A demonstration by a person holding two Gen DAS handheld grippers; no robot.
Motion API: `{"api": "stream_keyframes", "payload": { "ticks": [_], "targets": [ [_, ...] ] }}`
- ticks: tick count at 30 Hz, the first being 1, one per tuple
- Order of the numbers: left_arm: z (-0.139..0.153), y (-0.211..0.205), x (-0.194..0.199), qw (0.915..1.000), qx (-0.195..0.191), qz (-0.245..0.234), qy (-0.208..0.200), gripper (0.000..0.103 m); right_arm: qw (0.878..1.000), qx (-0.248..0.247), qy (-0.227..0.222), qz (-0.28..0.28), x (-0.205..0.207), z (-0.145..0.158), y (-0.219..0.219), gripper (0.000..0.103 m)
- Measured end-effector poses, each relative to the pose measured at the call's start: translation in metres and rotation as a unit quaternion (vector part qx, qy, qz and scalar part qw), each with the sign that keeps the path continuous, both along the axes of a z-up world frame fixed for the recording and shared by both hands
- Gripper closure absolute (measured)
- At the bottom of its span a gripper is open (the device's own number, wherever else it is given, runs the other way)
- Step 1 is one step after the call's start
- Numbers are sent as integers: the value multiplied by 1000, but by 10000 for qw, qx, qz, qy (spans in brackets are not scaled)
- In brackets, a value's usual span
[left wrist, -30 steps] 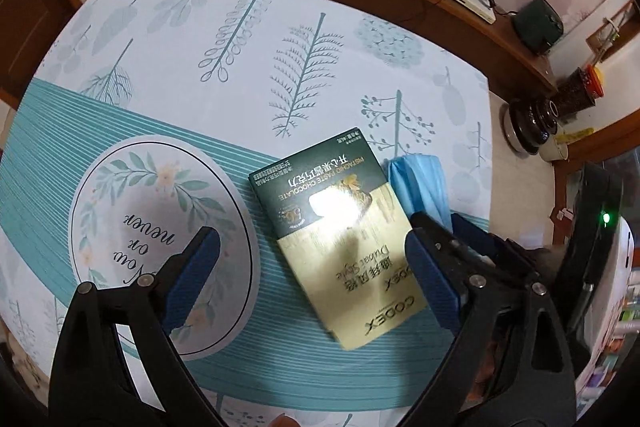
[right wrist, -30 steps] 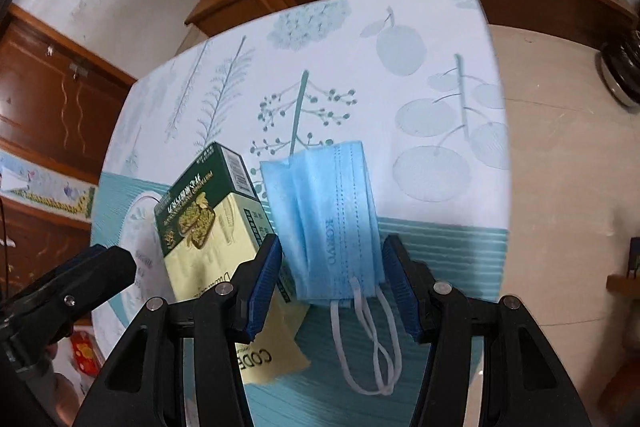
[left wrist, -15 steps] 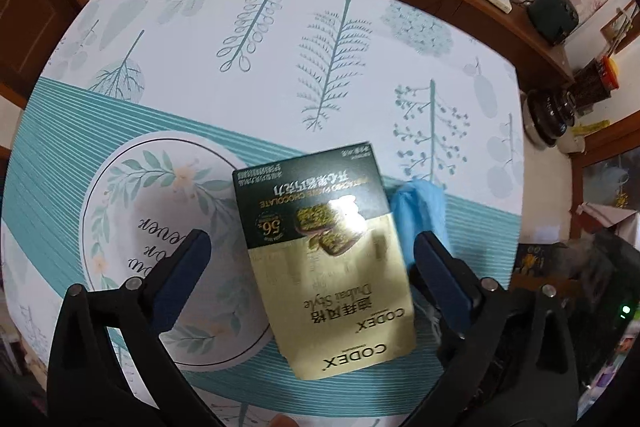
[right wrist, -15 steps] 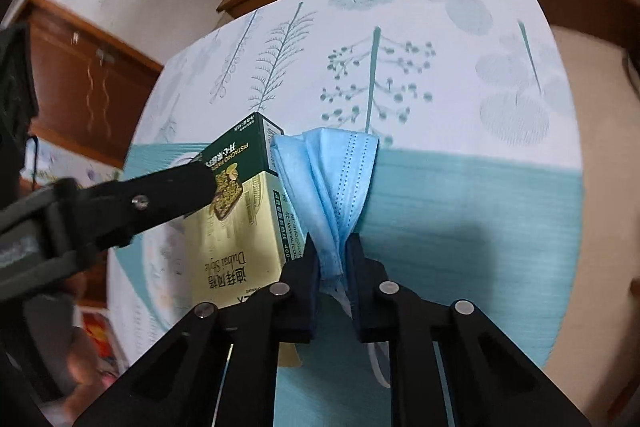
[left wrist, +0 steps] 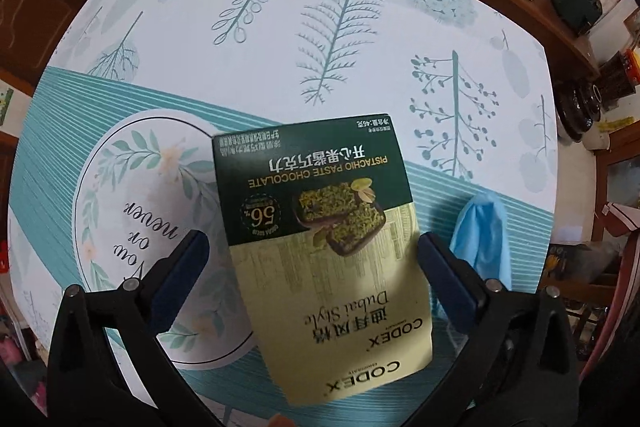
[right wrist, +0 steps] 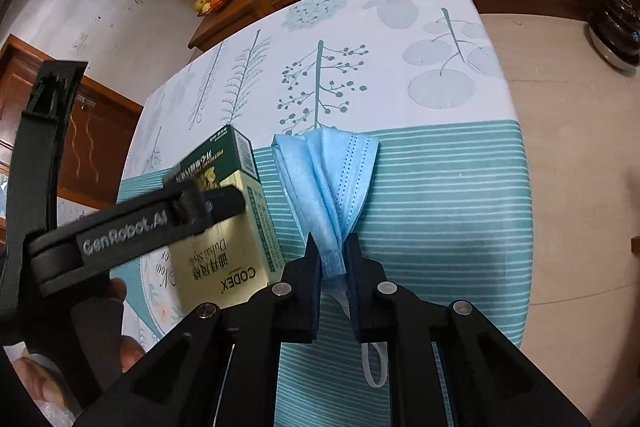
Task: Collect trash
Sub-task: 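Grasp the CODEX chocolate box with the left gripper while the right grasps the blue mask, then carry the CODEX box and blue mask to the bin and open both grippers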
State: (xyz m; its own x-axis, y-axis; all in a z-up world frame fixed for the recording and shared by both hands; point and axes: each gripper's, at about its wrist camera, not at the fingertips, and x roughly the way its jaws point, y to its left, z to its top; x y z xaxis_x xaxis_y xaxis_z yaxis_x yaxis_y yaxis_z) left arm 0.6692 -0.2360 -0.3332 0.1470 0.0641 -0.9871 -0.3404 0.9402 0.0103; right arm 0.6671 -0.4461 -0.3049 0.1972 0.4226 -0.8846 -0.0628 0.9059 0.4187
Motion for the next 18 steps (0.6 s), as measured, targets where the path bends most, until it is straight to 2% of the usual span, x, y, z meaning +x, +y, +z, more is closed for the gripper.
{"api": "stream_keyframes", "payload": {
  "ticks": [6, 8, 10, 11, 13, 14, 15, 18],
  "targets": [
    [-14, -11, 6, 9993, -278, 17, 235, 0, 9999, 56, 58, -96, -7, -3, -10, 92],
    [-11, -12, 6, 9995, -265, 34, 153, 1, 9999, 69, 61, -113, -8, -4, -11, 92],
    [-8, -13, 4, 9993, -358, 39, 75, 13, 9999, 66, 55, -110, -8, -5, -11, 92],
    [-7, -13, 3, 9990, -444, 43, 57, 27, 9999, 62, 57, -106, -8, -6, -11, 92],
    [-2, -15, 2, 9983, -574, 43, 16, 44, 9999, 50, 65, -112, -8, -8, -11, 92],
    [-1, -17, 1, 9989, -470, 30, 77, 68, 9999, 51, 69, -122, -9, -8, -11, 92],
    [-2, -19, 0, 9989, -447, -4, 136, 71, 9999, 63, 75, -136, -9, -9, -11, 92],
    [1, -19, -9, 9979, -630, -72, 122, 73, 9998, 75, 71, -157, -13, -7, -12, 92]
  ]
}}
